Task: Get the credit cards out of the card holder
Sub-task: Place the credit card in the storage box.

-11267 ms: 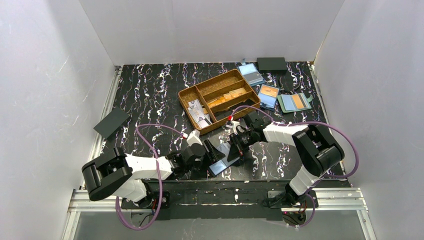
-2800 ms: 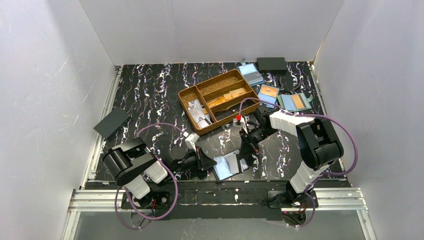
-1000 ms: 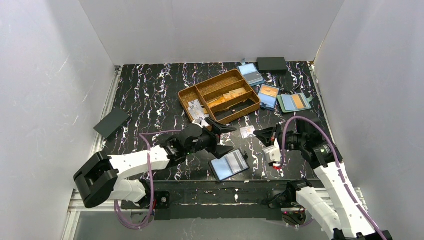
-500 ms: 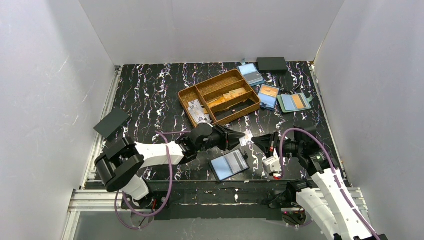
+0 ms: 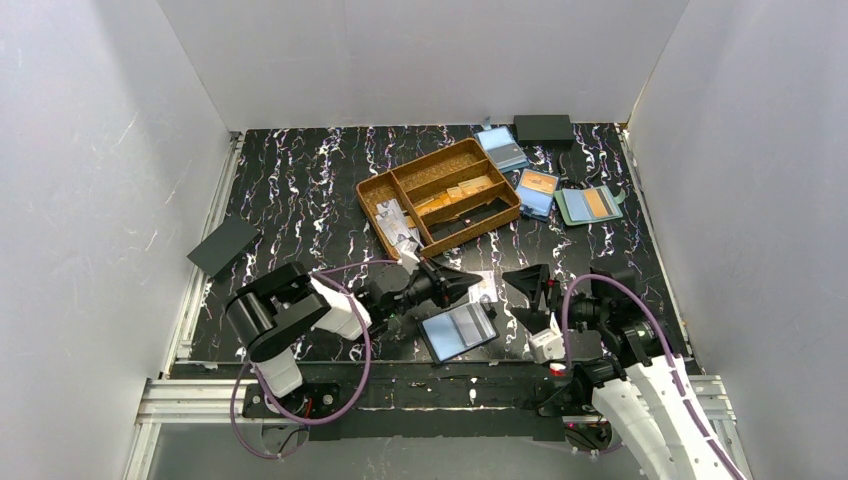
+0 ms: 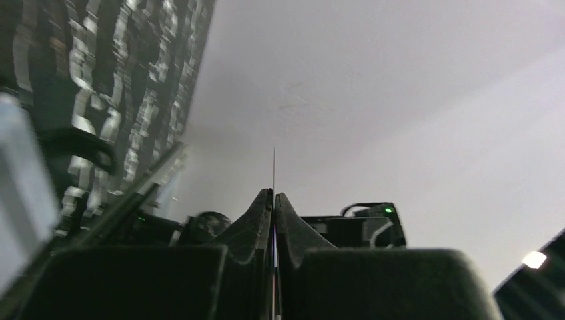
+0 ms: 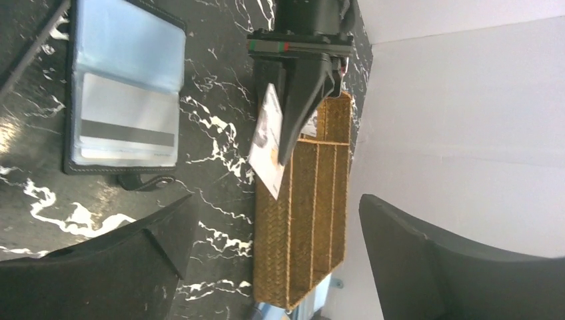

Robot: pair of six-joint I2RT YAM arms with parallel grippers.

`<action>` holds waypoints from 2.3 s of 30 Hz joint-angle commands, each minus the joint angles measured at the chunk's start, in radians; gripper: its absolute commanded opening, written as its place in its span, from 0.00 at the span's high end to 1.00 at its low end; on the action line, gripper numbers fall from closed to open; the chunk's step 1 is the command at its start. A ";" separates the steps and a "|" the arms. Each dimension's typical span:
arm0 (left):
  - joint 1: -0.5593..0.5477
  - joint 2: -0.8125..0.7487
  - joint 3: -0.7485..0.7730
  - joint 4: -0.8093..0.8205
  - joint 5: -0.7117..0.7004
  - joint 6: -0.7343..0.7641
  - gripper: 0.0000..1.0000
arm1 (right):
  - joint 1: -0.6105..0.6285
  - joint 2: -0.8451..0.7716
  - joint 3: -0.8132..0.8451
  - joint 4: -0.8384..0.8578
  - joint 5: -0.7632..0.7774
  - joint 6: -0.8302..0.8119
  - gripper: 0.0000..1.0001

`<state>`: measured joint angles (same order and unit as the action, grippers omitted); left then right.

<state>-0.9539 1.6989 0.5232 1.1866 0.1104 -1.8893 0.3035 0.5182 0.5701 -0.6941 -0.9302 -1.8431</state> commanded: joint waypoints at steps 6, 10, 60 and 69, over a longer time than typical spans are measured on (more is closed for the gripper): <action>0.056 -0.131 -0.129 0.115 0.058 0.558 1.00 | 0.005 0.045 0.076 0.009 -0.047 0.671 0.01; 0.056 -0.316 -0.113 -0.209 0.080 0.811 1.00 | 0.005 0.210 0.128 0.077 -0.051 0.992 0.02; 0.616 -0.017 0.401 -0.800 0.123 1.020 1.00 | -0.251 0.519 0.168 0.089 -0.109 1.079 0.02; 0.619 0.110 0.502 -0.856 0.110 0.934 0.80 | -0.259 0.523 0.172 0.083 -0.114 1.073 0.02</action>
<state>-0.3416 1.7767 0.9638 0.3744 0.2173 -0.9222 0.0498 1.0542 0.7364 -0.6182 -1.0164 -0.7662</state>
